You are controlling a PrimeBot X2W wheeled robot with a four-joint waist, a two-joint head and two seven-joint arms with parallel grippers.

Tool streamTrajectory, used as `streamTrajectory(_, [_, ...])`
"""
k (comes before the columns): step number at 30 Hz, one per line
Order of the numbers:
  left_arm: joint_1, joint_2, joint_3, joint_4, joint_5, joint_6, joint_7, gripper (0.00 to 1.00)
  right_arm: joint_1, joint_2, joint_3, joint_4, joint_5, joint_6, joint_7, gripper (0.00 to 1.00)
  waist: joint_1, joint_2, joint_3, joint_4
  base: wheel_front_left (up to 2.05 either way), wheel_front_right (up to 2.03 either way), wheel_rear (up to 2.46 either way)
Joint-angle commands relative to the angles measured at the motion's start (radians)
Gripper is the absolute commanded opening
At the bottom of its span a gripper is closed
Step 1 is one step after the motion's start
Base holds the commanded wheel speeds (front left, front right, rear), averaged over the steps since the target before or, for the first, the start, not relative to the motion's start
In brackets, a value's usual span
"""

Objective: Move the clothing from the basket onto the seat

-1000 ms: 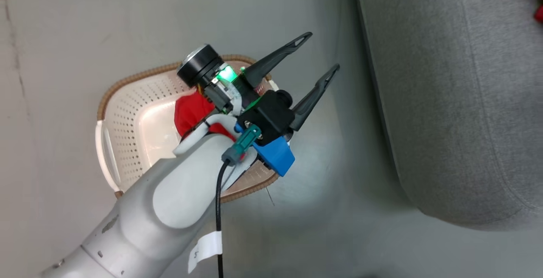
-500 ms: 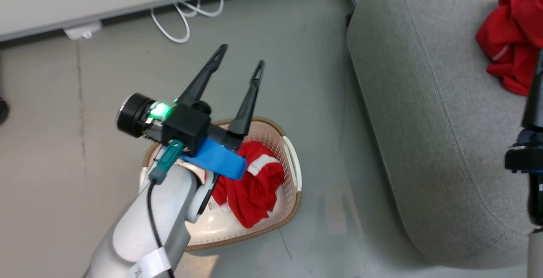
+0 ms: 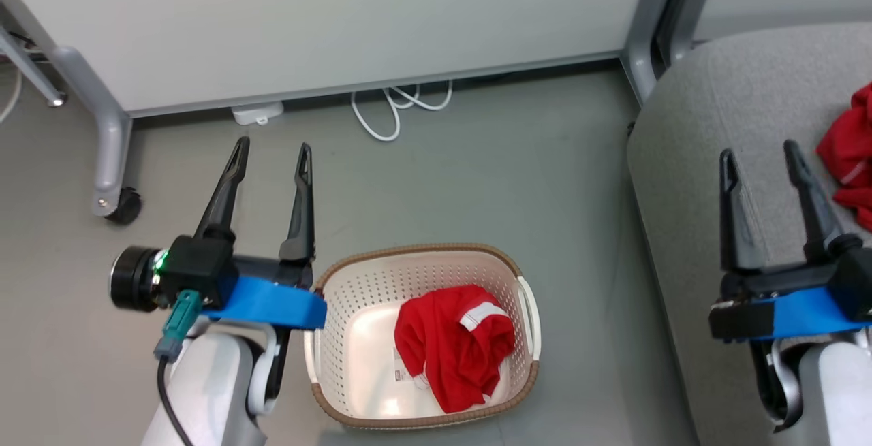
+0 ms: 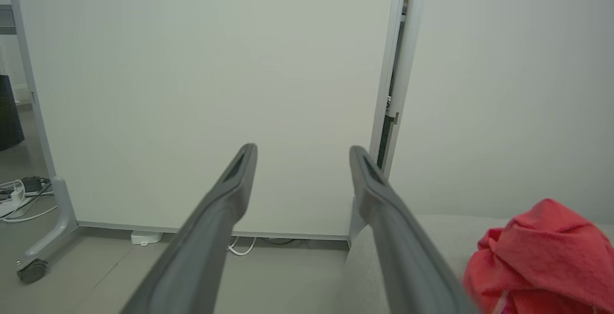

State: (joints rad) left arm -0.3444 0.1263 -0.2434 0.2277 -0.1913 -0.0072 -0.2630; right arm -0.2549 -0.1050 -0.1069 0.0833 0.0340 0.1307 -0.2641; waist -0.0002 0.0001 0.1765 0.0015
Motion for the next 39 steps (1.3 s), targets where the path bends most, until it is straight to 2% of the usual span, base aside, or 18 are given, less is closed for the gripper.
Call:
streamTrajectory(1, [0.036, -0.007, 0.03, -0.009, 0.011, -0.006, -0.003, 1.0, 0.031, 0.005, 0.01, 0.01, 0.006, 0.0, -0.001, 1.0, 0.0002, -0.0001, -0.034, 0.028, 0.0, 0.0, 0.0])
streamTrajectory(10, [0.144, -0.046, 0.131, -0.002, 0.052, -0.049, -0.003, 1.0, 0.116, 0.028, 0.009, 0.055, 0.032, 0.0, -0.001, 1.0, 0.0002, -0.0001, -0.077, 0.069, 0.0, 0.0, 0.0])
streamTrajectory(24, [0.203, -0.073, 0.186, 0.03, 0.082, -0.088, -0.003, 1.0, 0.199, 0.051, -0.008, 0.082, 0.029, 0.0, -0.001, 1.0, 0.0002, -0.0001, -0.105, 0.09, 0.0, 0.0, 0.0])
streamTrajectory(34, [0.179, -0.076, 0.167, 0.06, 0.095, -0.099, -0.003, 1.0, 0.171, 0.054, 0.001, 0.082, 0.033, 0.0, -0.001, 1.0, 0.0002, -0.0001, -0.089, 0.075, 0.0, 0.0, 0.0])
streamTrajectory(39, [0.12, -0.076, 0.121, 0.115, 0.096, -0.109, -0.003, 1.0, 0.135, 0.054, 0.012, 0.073, 0.035, 0.0, 0.0, 1.0, 0.0002, -0.0001, -0.048, 0.036, 0.0, 0.0, 0.0])
